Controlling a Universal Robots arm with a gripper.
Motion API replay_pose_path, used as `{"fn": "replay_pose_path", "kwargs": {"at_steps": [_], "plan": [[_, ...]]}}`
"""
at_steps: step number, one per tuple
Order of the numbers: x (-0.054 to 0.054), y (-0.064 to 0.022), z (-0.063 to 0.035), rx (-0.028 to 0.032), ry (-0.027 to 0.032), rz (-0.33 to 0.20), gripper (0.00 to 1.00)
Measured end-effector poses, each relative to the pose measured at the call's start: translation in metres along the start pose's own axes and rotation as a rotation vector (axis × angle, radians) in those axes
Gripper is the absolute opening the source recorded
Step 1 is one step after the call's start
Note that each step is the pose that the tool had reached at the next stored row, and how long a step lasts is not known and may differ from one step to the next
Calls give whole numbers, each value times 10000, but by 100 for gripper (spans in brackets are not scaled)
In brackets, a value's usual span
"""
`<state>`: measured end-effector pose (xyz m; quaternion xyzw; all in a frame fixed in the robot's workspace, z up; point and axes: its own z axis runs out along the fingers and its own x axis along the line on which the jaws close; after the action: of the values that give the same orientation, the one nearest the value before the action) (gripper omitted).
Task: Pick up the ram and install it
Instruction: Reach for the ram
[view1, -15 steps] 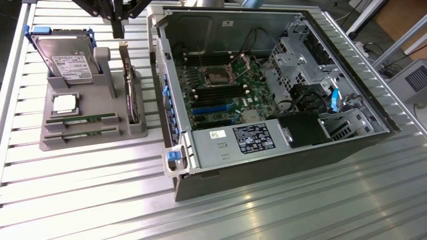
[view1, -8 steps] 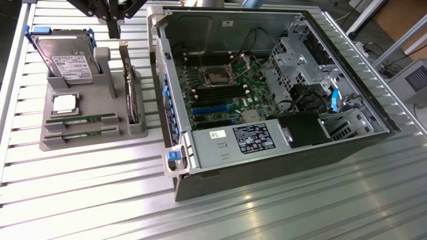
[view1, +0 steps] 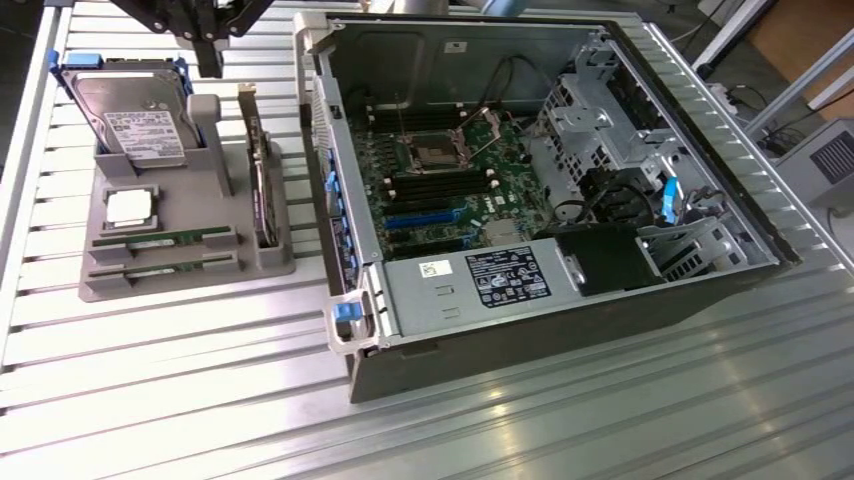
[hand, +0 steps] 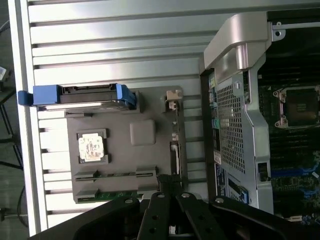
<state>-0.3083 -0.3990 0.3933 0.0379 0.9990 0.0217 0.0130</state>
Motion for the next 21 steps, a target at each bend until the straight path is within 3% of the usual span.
{"fn": "replay_pose_path", "kwargs": {"at_steps": [15,21], "plan": [[199,-15,-6,0,0,0,10],[215,-16,-6,0,0,0,10]]}}
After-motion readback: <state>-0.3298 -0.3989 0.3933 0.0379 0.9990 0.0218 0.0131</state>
